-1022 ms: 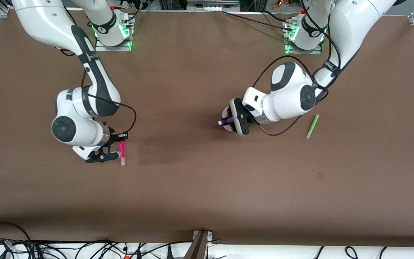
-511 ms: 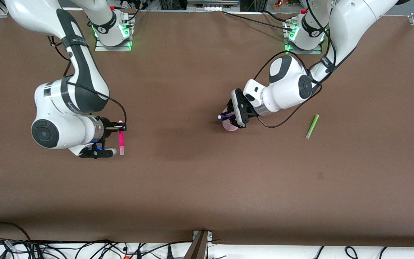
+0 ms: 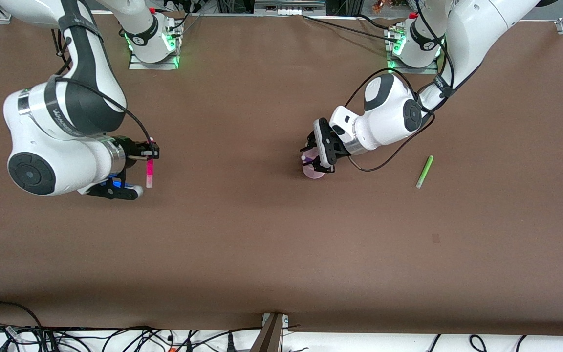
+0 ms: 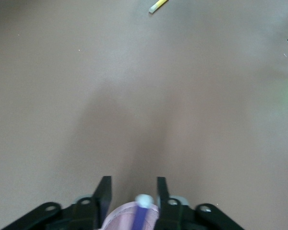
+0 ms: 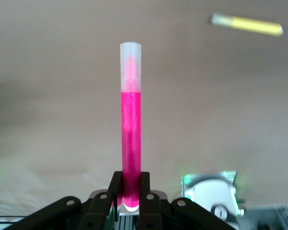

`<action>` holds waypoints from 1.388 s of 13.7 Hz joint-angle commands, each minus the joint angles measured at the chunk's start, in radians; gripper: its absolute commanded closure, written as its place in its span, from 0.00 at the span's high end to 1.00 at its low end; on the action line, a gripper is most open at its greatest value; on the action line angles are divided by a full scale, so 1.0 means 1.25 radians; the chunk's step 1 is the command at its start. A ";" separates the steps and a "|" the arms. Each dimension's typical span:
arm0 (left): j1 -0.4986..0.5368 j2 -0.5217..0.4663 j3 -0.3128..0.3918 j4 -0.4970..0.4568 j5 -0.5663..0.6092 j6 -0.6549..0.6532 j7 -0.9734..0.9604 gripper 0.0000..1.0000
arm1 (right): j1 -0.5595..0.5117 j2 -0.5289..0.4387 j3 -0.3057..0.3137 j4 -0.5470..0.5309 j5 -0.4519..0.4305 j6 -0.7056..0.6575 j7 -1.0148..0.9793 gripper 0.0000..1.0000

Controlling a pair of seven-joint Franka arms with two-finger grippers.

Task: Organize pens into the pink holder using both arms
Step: 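Lower the blue pen into the pink cup and open the left gripper, then withdraw the left gripper while the right gripper lifts the marker toward the cup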

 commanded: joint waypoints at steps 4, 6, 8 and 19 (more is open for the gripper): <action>0.100 -0.015 -0.054 0.008 -0.018 -0.067 0.024 1.00 | 0.006 0.000 0.004 0.017 0.103 -0.043 0.144 0.00; 0.203 -0.018 -0.095 0.023 -0.018 -0.196 0.024 1.00 | 0.010 0.000 0.004 0.017 0.122 -0.043 0.183 0.00; 0.269 -0.017 -0.107 0.112 -0.018 -0.412 0.024 1.00 | 0.012 0.001 0.004 0.014 0.165 -0.042 0.235 0.00; 0.247 -0.024 0.010 0.456 0.272 -0.875 -0.353 1.00 | 0.183 0.030 0.004 -0.085 0.523 0.283 0.587 0.00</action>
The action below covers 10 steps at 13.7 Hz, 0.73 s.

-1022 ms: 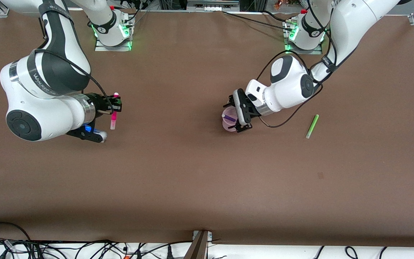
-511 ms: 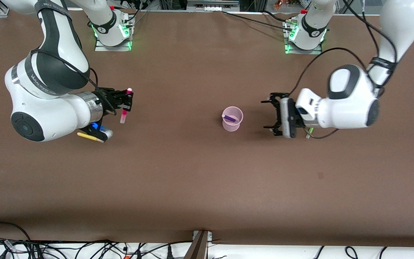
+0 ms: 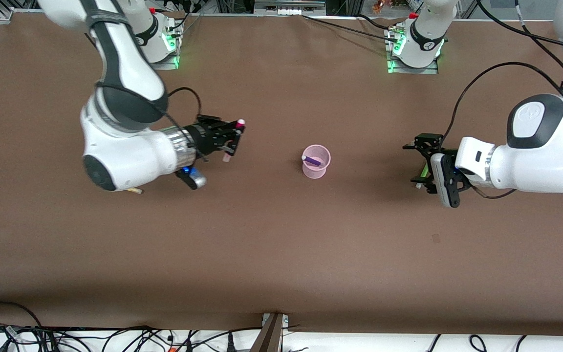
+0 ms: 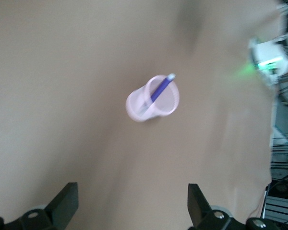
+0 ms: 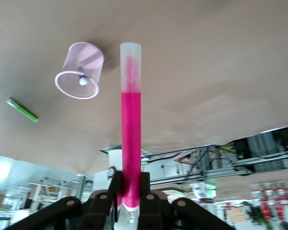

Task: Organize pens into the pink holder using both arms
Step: 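Withdraw the left gripper while the right gripper lifts the marker toward the cup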

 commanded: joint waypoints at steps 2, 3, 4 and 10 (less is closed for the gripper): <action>-0.054 -0.036 0.003 0.086 0.189 -0.092 -0.205 1.00 | 0.108 0.011 -0.003 -0.022 0.050 0.171 0.117 0.00; -0.067 -0.048 0.003 0.096 0.238 -0.123 -0.227 1.00 | 0.135 0.022 -0.003 -0.020 0.065 0.223 0.146 0.00; -0.083 -0.067 0.003 0.098 0.291 -0.148 -0.267 1.00 | 0.166 0.030 -0.003 -0.020 0.077 0.271 0.160 0.00; -0.209 -0.219 0.237 0.095 0.314 -0.128 -0.317 1.00 | 0.273 0.086 -0.003 -0.025 0.160 0.484 0.278 0.00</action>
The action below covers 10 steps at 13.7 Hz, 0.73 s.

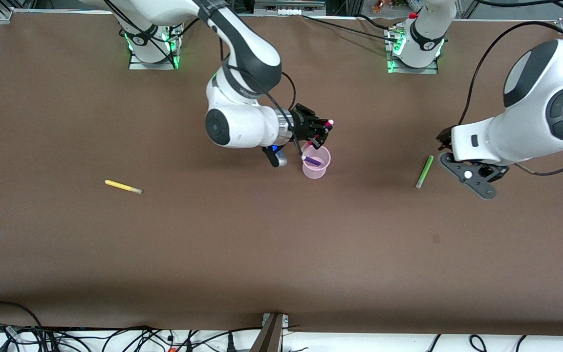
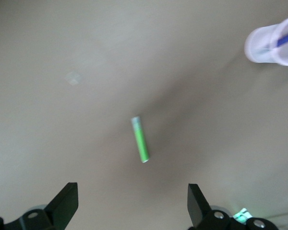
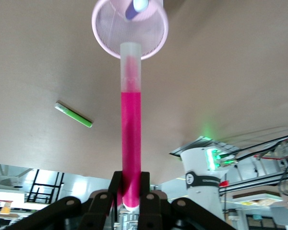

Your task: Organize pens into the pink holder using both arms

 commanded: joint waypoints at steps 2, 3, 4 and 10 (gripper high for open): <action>-0.131 -0.125 0.305 -0.015 -0.186 0.061 0.001 1.00 | 0.029 0.010 -0.006 -0.027 0.074 0.072 0.062 0.00; -0.149 -0.144 0.357 -0.032 -0.238 0.062 -0.001 1.00 | 0.037 0.010 -0.006 -0.041 0.097 0.079 0.065 0.00; -0.177 -0.162 0.415 -0.044 -0.248 0.071 -0.002 1.00 | 0.038 0.010 -0.006 -0.051 0.103 0.079 0.064 0.00; -0.302 -0.276 0.608 -0.132 -0.323 0.116 -0.259 1.00 | 0.031 0.051 -0.006 -0.041 0.103 0.112 0.045 0.00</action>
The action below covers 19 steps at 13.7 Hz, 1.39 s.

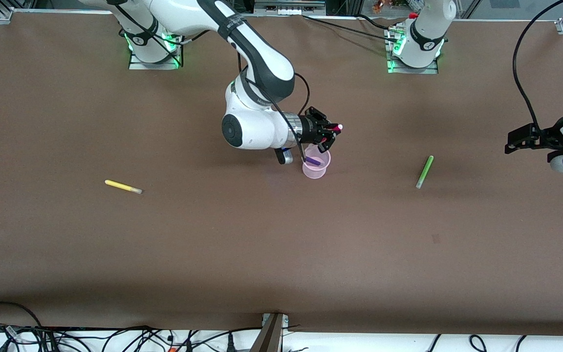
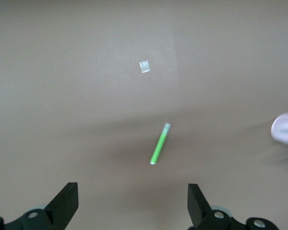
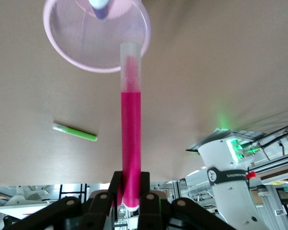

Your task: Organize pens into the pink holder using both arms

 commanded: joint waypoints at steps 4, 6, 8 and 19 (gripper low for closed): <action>-0.120 -0.170 0.115 -0.149 -0.037 0.066 -0.093 1.00 | 0.006 0.050 -0.001 0.049 0.033 0.050 -0.008 0.00; -0.108 -0.164 0.101 -0.139 -0.029 0.061 -0.083 1.00 | 0.006 0.056 -0.001 0.057 0.033 0.050 -0.008 0.00; -0.111 -0.129 0.105 -0.099 -0.023 0.057 -0.088 1.00 | 0.007 0.058 -0.001 0.058 0.034 0.052 -0.009 0.00; -0.109 -0.110 0.103 -0.073 -0.027 0.024 -0.089 1.00 | 0.007 0.089 -0.001 0.057 0.076 0.081 -0.026 0.40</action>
